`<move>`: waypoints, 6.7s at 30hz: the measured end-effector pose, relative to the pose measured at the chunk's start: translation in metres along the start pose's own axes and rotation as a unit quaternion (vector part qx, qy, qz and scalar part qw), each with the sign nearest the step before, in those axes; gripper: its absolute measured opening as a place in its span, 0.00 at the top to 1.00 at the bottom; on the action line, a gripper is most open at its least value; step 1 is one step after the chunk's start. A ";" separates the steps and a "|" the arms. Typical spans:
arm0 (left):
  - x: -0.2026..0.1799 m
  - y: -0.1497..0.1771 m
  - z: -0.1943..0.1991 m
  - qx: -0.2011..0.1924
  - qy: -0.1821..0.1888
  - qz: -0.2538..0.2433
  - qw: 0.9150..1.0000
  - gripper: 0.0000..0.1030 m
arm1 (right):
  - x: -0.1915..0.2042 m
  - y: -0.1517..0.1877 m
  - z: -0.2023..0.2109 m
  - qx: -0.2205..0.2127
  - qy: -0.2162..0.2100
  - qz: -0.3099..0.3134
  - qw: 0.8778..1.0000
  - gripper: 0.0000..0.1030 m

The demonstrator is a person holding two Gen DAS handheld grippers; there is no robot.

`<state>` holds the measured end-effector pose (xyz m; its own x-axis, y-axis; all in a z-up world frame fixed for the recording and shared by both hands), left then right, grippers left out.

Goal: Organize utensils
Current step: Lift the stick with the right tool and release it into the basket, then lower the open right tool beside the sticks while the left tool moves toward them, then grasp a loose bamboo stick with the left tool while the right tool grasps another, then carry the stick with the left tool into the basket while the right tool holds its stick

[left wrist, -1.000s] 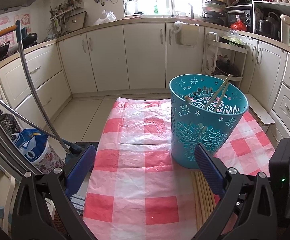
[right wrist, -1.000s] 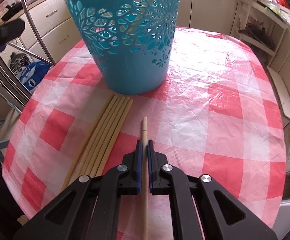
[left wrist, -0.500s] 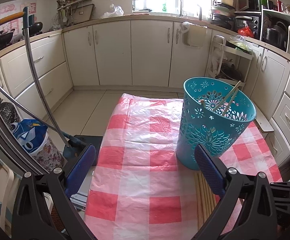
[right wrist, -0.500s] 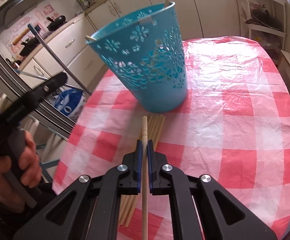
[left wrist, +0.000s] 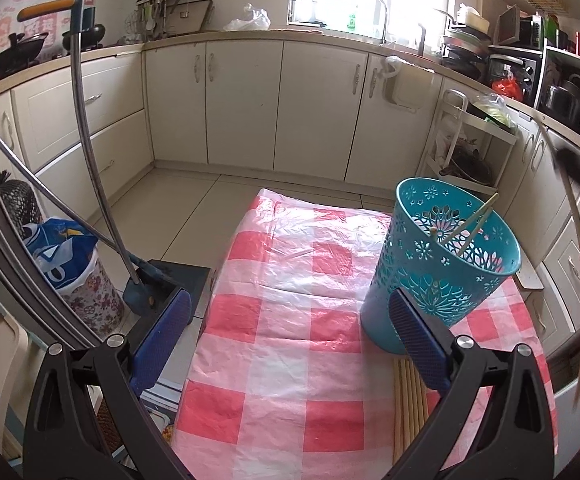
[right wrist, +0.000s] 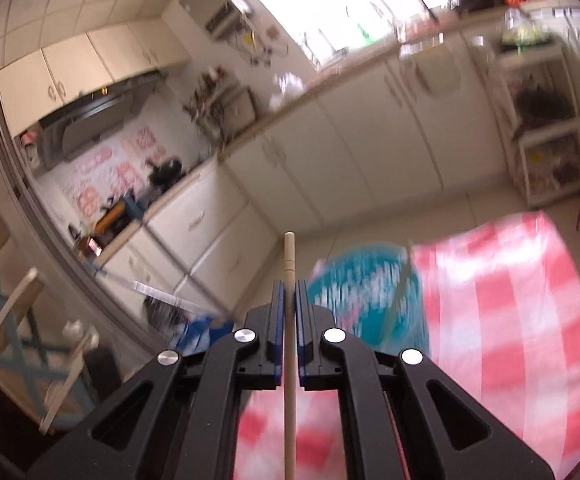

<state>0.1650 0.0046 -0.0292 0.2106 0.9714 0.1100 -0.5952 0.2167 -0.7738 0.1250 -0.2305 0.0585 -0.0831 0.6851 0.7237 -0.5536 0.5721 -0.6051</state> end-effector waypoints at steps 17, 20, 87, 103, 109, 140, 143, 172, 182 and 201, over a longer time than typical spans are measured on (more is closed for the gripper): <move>0.013 -0.003 -0.001 0.005 0.017 0.031 0.999 0.07 | 0.004 -0.026 -0.087 -0.101 0.112 0.074 0.986 0.84; 0.012 -0.002 0.002 0.001 0.013 0.027 1.000 0.07 | 0.008 -0.020 -0.068 -0.087 0.104 0.079 0.988 0.83; -0.012 0.038 0.002 0.061 -0.012 -0.037 0.997 0.08 | -0.097 0.168 -0.060 0.181 0.289 0.098 0.935 0.85; -0.094 0.067 -0.065 0.146 0.040 -0.132 0.979 0.08 | -0.114 0.159 -0.039 0.222 0.278 0.102 0.929 0.92; -0.111 0.074 -0.081 0.166 0.045 -0.139 0.975 0.08 | -0.119 0.156 -0.032 0.227 0.268 0.100 0.931 0.92; -0.110 0.081 -0.080 0.151 0.075 -0.131 0.977 0.62 | -0.117 0.156 -0.039 0.222 0.266 0.100 0.933 0.92; -0.111 0.085 -0.073 0.146 0.091 -0.141 0.975 0.82 | -0.115 0.157 -0.041 0.225 0.267 0.106 0.931 0.92; -0.095 0.088 -0.075 0.153 0.116 -0.145 0.971 0.94 | -0.113 0.157 -0.048 0.240 0.260 0.102 0.930 0.93; -0.098 0.089 -0.072 0.147 0.103 -0.166 0.970 0.93 | -0.110 0.160 -0.049 0.237 0.265 0.120 0.927 0.93; -0.098 0.089 -0.063 0.137 0.117 -0.165 0.970 0.96 | -0.110 0.161 -0.049 0.235 0.266 0.124 0.927 0.93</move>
<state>0.1404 -0.0775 -0.1480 0.5750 0.8036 0.1539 -0.6433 0.5602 -0.5218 0.0858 -0.1915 -0.1349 0.0954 0.9662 0.2395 -0.8823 0.1935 -0.4291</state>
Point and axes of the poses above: each gripper's, at about its wrist camera, not at the fingertips, and z roughly against the way its jaws point, x to its left, y to its underside, the point moved 2 cm from there along -z, roughly the way its jaws point, and after that the axes turned 15 degrees about -z, right-handed, at the moved point
